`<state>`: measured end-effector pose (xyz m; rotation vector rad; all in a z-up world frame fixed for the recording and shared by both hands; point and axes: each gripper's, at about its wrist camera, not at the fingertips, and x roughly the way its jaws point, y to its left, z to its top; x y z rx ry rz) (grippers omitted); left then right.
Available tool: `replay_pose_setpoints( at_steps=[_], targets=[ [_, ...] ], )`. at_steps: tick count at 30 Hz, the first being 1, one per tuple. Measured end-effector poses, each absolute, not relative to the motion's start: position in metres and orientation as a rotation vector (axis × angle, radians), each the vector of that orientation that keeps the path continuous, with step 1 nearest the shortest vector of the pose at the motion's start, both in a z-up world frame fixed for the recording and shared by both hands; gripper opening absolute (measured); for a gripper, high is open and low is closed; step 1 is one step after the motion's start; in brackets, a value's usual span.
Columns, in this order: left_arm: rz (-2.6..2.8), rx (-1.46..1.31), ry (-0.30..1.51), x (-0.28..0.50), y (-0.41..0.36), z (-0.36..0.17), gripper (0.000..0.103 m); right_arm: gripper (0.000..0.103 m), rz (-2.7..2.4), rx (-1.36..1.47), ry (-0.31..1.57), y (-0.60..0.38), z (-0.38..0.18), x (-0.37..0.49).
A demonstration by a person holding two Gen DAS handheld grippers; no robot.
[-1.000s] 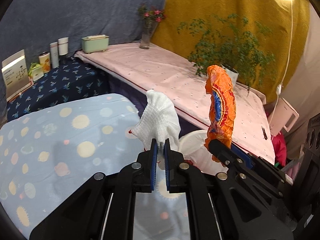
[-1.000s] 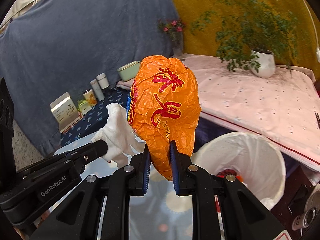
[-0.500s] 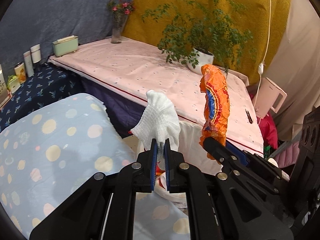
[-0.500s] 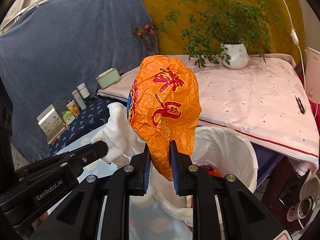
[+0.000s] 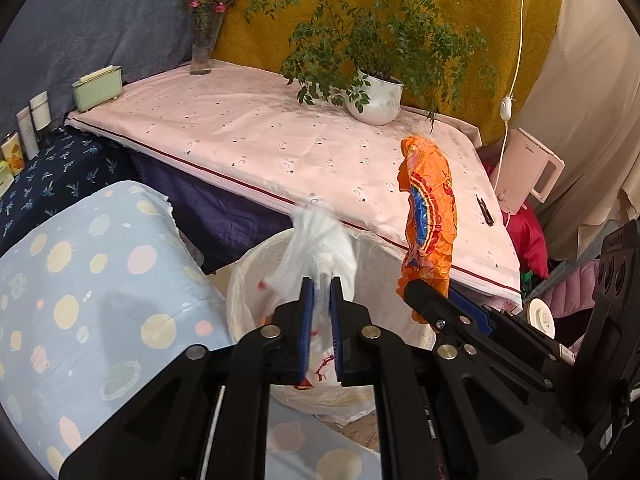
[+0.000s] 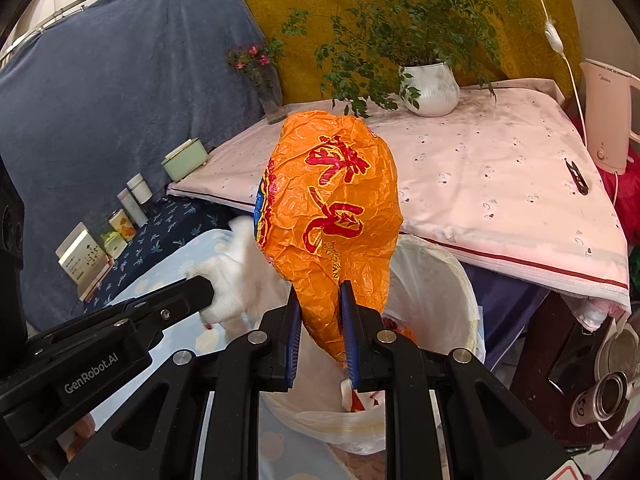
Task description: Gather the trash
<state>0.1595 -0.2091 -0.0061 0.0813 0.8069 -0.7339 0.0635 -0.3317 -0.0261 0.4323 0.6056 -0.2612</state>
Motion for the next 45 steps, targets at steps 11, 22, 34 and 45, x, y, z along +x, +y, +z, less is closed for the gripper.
replay_pose_setpoints(
  at_steps=[11,22,34,45],
  targets=[
    [-0.677,0.073,0.818,0.170,-0.206,-0.019,0.048,0.019,-0.267,0.444,0.624,-0.340,-0.037,0.070],
    [-0.632,0.063,0.811,0.177,-0.189,-0.020,0.051,0.028,-0.245,0.419,0.632,-0.328,-0.037,0.084],
    [-0.576,0.040,0.806,0.181,-0.166,-0.020,0.059,0.042,-0.231,0.399,0.631,-0.314,-0.033,0.088],
    [-0.548,0.045,0.775,0.169,-0.145,-0.010,0.064,0.052,-0.254,0.351,0.619,-0.304,-0.015,0.075]
  ],
)
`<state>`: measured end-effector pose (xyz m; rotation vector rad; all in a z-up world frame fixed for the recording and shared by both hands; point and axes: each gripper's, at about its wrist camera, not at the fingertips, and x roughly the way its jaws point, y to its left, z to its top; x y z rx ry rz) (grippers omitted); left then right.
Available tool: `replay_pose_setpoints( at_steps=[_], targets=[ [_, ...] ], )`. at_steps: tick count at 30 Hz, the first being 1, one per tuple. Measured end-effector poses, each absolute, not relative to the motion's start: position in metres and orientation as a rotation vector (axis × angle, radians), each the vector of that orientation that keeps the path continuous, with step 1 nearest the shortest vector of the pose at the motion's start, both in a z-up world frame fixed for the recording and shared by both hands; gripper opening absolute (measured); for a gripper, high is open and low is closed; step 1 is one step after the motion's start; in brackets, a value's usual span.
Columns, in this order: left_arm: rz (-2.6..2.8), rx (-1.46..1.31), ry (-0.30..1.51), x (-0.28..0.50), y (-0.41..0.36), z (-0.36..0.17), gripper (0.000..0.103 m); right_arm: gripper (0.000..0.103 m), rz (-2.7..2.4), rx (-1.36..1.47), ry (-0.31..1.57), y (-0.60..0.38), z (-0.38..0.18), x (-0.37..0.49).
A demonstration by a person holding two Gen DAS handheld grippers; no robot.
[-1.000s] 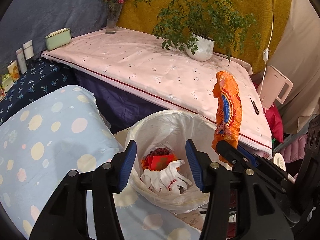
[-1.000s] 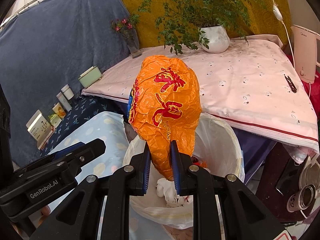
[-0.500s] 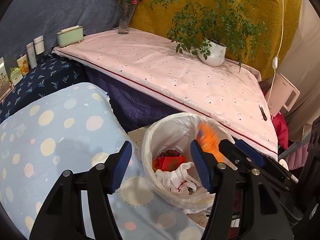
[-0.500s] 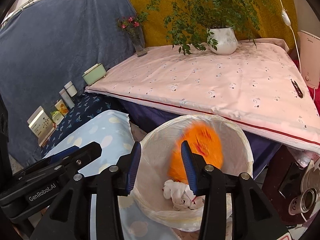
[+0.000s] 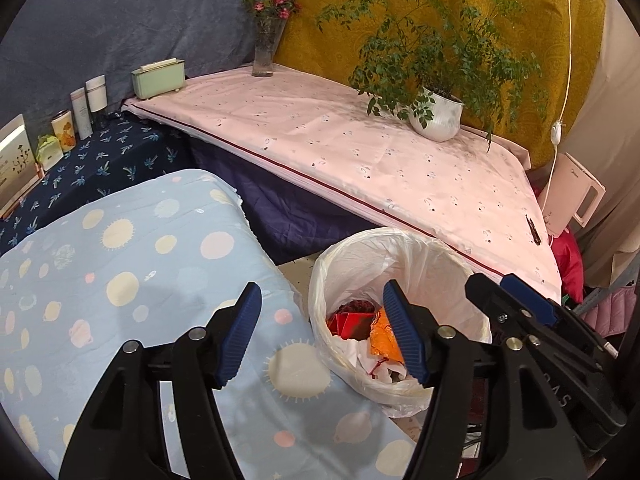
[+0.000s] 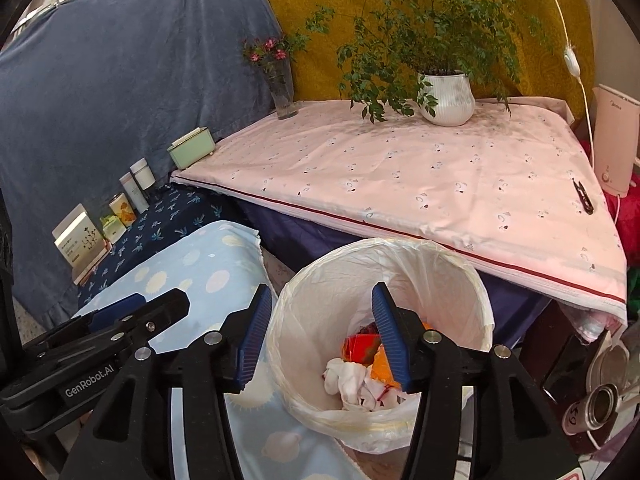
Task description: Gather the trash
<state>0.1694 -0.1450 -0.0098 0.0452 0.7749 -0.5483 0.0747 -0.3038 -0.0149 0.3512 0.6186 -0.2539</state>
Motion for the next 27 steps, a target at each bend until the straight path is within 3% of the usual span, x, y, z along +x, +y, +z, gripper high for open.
replay_pose_setpoints(
  at_steps=[6,16,27],
  targets=[
    [-0.525,0.058,0.754,0.158,-0.132,-0.004,0.070,0.061,-0.272,0.318,0.626,-0.298,-0.008,0.062],
    [-0.459,0.108,0.733,0.138,-0.115,-0.006,0.088,0.083,-0.314,0.285,0.630,-0.291,-0.005,0.039],
    [-0.418,0.112,0.732,0.121,-0.100,-0.015,0.093,0.087,-0.323,0.270,0.596,-0.281,-0.005,0.014]
  ],
)
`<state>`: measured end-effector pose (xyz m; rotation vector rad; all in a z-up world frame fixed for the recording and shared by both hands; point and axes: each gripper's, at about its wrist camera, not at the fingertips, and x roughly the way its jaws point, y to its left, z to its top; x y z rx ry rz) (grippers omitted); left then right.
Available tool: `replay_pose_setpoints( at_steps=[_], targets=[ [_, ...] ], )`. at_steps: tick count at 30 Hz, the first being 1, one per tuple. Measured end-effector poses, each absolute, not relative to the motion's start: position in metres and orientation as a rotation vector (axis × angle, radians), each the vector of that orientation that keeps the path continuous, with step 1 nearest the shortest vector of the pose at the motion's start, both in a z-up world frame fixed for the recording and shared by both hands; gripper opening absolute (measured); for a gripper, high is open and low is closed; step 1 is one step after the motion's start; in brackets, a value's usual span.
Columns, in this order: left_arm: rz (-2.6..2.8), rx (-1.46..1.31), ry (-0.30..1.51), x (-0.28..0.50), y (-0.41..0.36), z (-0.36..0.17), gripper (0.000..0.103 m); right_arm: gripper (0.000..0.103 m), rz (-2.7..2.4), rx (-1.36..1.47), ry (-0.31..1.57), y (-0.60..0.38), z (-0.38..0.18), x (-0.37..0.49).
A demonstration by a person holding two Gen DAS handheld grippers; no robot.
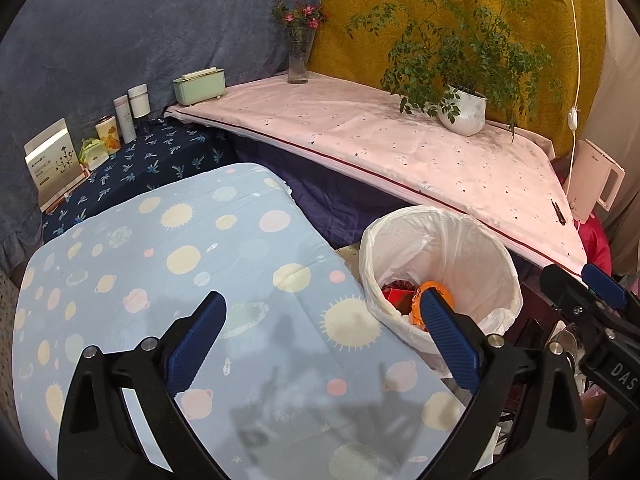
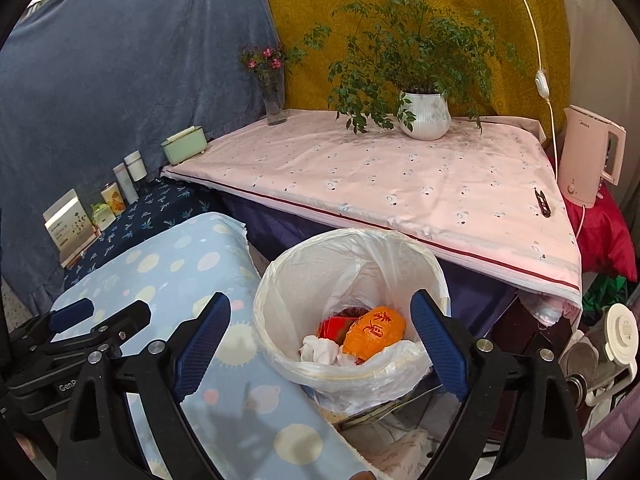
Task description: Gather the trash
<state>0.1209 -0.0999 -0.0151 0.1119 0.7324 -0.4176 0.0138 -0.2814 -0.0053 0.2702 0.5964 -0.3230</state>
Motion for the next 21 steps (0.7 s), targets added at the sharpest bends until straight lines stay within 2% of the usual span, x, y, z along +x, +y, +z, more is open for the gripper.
replay_pose_setpoints(
  at_steps=[2,8,21],
  targets=[
    [-0.416,0.111,0.740,0.120,-0.099,-0.016,0.093,0.096,-0.321,0.272,0.596,-0.282,-0.005,0.010],
    [-0.420,0.116,0.739,0.115,-0.101,-0.014,0.094,0.096,-0.348,0.190,0.585,-0.275,0.001,0.004],
    [-0.426,0.164,0.767,0.105,-0.120,-0.010,0.096,0.096,-0.360,0.202,0.683,-0.286,-0.003,-0.003]
  ],
)
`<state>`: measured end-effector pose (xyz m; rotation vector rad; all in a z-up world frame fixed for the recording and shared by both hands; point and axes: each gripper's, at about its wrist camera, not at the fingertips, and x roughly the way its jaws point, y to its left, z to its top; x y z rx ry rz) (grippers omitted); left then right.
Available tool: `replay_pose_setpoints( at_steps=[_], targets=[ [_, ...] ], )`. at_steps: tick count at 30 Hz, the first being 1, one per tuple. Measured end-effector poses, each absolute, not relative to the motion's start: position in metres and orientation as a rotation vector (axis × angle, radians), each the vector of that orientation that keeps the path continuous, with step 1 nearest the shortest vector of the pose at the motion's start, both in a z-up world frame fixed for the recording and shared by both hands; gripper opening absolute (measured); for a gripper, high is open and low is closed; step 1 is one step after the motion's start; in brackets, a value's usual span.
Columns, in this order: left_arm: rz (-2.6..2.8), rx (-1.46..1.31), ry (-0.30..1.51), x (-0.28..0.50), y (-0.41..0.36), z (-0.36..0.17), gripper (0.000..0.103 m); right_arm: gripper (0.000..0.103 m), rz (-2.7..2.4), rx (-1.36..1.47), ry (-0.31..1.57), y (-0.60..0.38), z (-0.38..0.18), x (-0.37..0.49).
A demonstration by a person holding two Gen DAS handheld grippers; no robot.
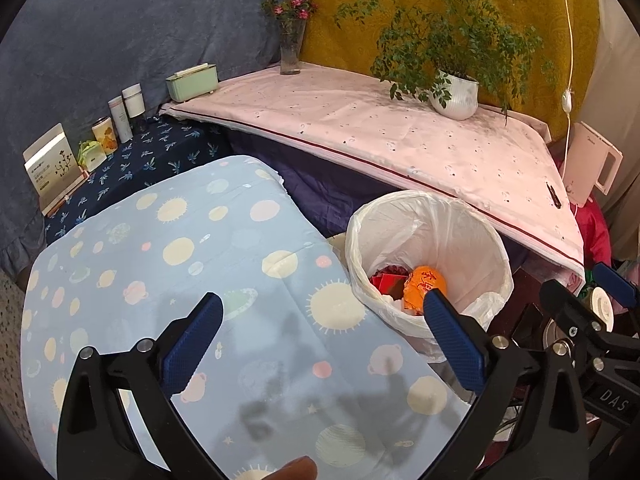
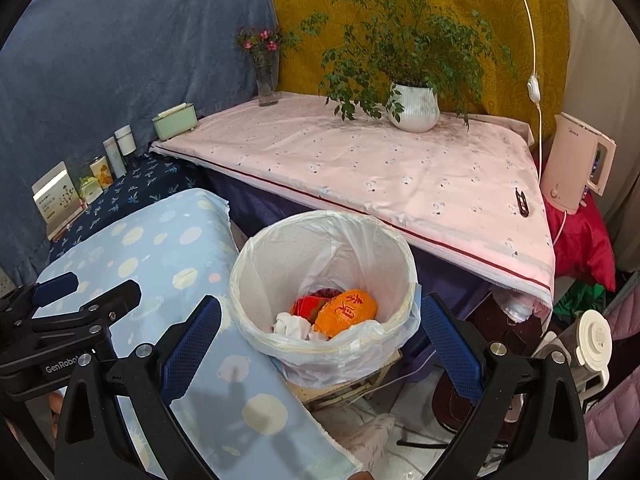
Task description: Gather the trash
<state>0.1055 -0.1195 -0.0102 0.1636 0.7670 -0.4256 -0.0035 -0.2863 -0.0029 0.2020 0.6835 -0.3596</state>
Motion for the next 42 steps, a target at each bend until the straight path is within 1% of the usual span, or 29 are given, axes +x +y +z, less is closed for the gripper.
replay_pose_setpoints(
  at_steps=[42],
  targets=[
    [-0.396,0.182,0.774,0.101,-0.130,-0.009,0.096,0.096,-0.351,0.139,0.740,-0.281,-0.003,0.003]
  ],
)
